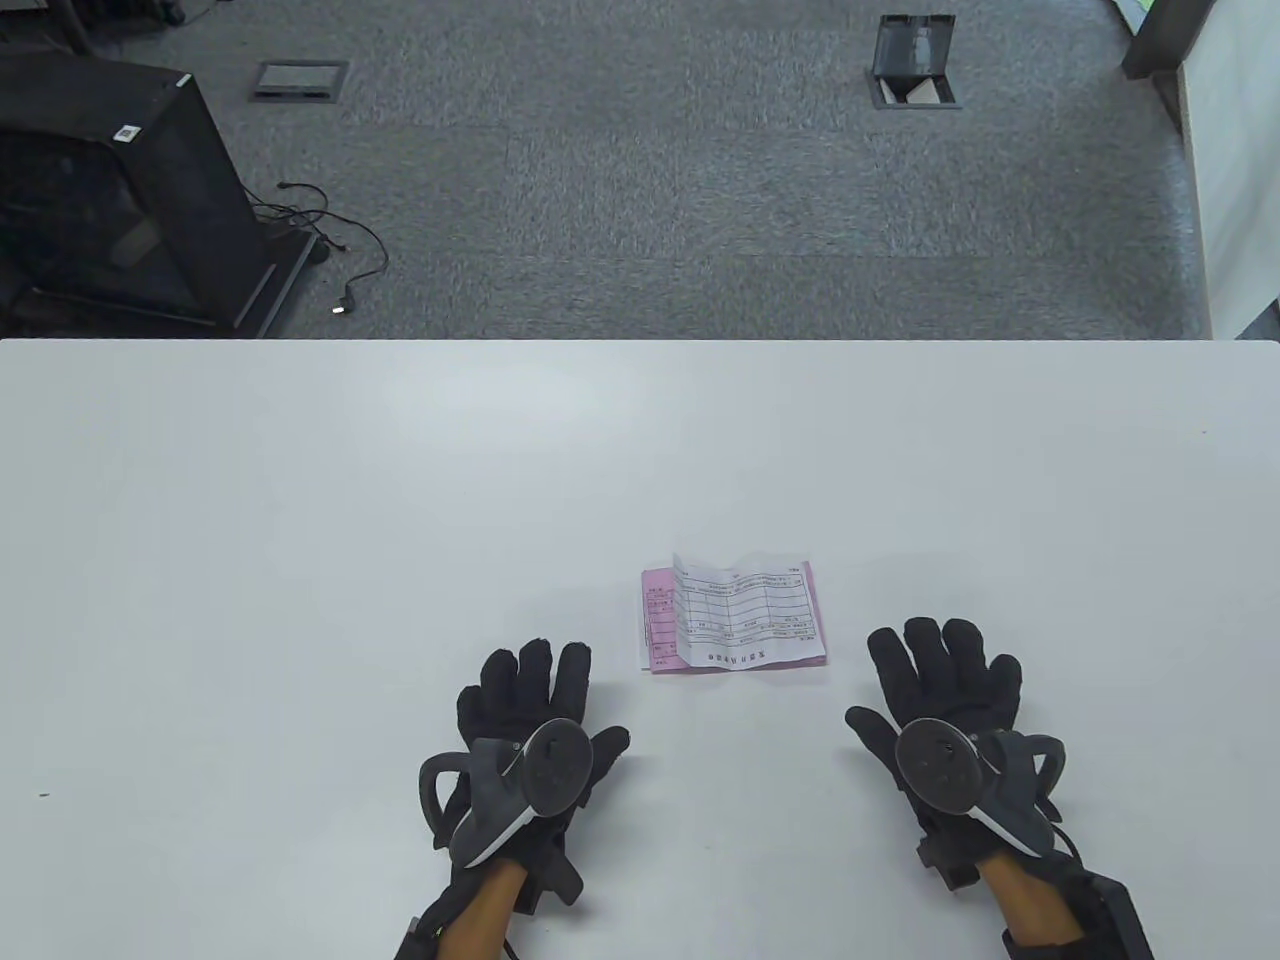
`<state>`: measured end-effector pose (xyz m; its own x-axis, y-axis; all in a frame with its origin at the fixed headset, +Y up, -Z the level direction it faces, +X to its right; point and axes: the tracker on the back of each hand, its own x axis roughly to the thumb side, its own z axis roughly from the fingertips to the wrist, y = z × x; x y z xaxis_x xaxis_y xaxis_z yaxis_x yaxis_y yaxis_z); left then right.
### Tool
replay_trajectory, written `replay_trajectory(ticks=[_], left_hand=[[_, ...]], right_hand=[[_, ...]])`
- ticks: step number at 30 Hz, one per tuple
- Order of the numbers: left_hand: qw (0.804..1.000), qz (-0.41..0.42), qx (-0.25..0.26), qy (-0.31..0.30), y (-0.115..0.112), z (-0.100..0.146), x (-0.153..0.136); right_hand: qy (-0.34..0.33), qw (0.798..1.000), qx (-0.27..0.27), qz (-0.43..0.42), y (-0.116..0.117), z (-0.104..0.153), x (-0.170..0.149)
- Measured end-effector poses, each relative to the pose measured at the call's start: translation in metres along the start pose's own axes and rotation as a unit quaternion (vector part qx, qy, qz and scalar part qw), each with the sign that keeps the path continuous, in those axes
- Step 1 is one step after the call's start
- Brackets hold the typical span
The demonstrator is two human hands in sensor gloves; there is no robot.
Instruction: Unfold folded invoices and stack
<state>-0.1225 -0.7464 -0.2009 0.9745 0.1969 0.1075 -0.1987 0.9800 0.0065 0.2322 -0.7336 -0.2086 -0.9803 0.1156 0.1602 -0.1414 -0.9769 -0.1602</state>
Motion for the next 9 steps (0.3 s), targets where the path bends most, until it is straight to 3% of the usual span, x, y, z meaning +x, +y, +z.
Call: replay_trajectory(ticks=[9], left_hand=[[1.000,-0.004,-0.005,0.001,0.0001,-0.0001,-0.0004]], right_hand=[[0.004,1.000,0.014,0.007,0.0023,0.0001,0.0007]])
